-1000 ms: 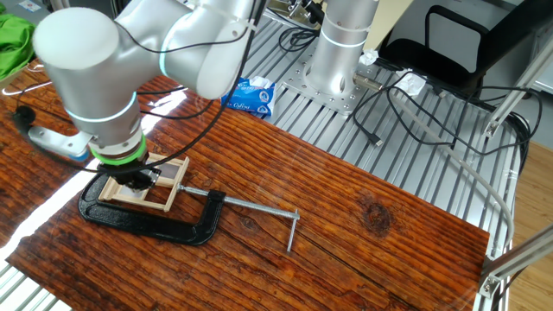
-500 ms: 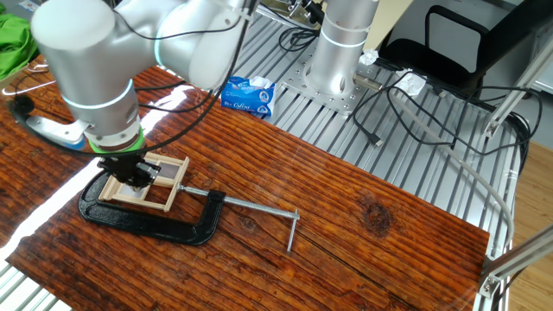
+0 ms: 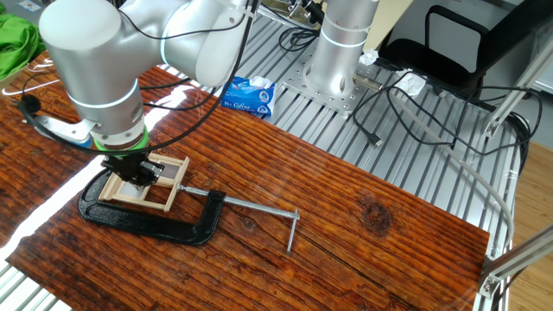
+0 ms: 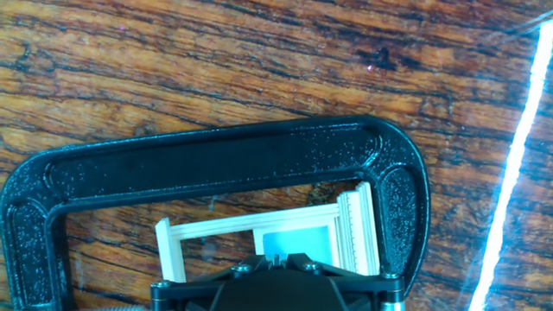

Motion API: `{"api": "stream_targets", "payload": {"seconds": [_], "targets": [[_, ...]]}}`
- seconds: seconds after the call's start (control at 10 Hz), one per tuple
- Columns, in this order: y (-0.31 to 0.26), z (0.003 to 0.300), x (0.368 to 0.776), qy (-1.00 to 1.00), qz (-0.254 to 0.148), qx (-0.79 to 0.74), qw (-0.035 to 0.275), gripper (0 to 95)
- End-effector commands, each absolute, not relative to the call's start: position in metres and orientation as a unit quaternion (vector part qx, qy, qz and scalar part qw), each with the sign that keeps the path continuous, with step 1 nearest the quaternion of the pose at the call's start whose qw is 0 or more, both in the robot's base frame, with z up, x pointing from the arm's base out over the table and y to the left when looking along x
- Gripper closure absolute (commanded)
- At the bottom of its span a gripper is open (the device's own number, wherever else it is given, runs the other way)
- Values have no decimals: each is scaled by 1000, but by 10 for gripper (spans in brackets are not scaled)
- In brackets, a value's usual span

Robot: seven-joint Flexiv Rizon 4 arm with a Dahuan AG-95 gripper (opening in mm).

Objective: Close a sliding window

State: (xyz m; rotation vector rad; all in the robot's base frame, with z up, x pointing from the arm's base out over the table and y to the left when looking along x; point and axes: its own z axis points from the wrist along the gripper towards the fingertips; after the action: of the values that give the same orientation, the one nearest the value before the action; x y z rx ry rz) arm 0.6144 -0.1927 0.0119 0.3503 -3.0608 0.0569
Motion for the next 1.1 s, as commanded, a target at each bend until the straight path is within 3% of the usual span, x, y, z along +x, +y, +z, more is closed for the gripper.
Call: {"api": "stream_targets", "payload": {"seconds": [0.1,1.1], "targets": [[-192,11,613,-993,17,113,31,950],[-190,10,613,-993,18,109,33,950]]}}
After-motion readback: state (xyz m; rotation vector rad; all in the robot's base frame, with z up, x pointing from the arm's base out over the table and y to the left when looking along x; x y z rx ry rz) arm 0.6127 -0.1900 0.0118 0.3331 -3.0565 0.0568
